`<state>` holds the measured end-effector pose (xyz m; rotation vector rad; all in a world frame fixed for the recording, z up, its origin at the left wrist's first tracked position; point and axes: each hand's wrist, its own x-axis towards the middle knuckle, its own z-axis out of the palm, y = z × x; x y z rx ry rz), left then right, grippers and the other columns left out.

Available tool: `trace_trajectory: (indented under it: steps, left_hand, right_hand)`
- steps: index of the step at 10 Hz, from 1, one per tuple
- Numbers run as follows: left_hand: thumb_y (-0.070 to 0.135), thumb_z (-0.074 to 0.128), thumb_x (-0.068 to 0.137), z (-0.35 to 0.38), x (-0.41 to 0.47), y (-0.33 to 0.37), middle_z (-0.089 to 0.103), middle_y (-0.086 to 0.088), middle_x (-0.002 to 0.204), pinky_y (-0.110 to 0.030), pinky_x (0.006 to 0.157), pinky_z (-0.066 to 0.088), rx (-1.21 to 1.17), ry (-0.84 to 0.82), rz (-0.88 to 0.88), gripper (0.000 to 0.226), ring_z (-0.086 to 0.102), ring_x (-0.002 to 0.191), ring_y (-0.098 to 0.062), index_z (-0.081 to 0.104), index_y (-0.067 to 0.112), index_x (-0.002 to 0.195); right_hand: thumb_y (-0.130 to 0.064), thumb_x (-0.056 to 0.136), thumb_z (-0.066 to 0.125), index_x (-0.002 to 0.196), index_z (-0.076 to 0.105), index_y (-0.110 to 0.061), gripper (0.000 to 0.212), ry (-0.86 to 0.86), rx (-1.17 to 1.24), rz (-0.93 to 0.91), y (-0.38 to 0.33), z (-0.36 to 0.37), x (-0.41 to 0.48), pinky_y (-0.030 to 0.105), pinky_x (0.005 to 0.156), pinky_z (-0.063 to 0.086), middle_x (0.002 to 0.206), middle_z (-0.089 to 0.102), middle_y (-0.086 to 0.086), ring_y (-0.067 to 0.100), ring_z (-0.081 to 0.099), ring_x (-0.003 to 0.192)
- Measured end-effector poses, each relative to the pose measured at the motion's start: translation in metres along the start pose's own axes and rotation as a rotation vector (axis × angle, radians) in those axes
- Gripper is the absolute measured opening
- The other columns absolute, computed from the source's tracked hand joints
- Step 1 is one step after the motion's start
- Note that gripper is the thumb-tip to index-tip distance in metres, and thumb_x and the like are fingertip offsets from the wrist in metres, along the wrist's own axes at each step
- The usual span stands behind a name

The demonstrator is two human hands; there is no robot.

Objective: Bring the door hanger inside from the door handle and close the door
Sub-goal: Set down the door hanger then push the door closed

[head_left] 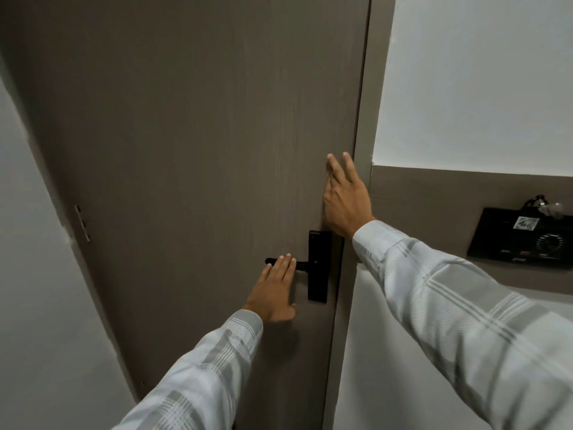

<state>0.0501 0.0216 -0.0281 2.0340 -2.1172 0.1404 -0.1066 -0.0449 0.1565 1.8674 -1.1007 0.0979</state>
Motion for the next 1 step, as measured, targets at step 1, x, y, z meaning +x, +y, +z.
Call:
trace_trajectory:
  steps: [1]
  left_hand:
    - [0.048,0.056,0.088,-0.0056,-0.0025,-0.0008,-0.010,-0.008,0.166,-0.039,0.124,-0.004,-0.013,-0.025,0.012,0.100,-0.010,0.153,-0.022,-0.007,0.011,0.155]
  right_hand:
    - [-0.040,0.103,0.026,0.152,0.035,-0.003,0.062,-0.045,0.027,0.019,0.0025,-0.0038,0.0027,0.056,0.124,-0.003,0.163,0.021,0.019,0.034,-0.001,0.154]
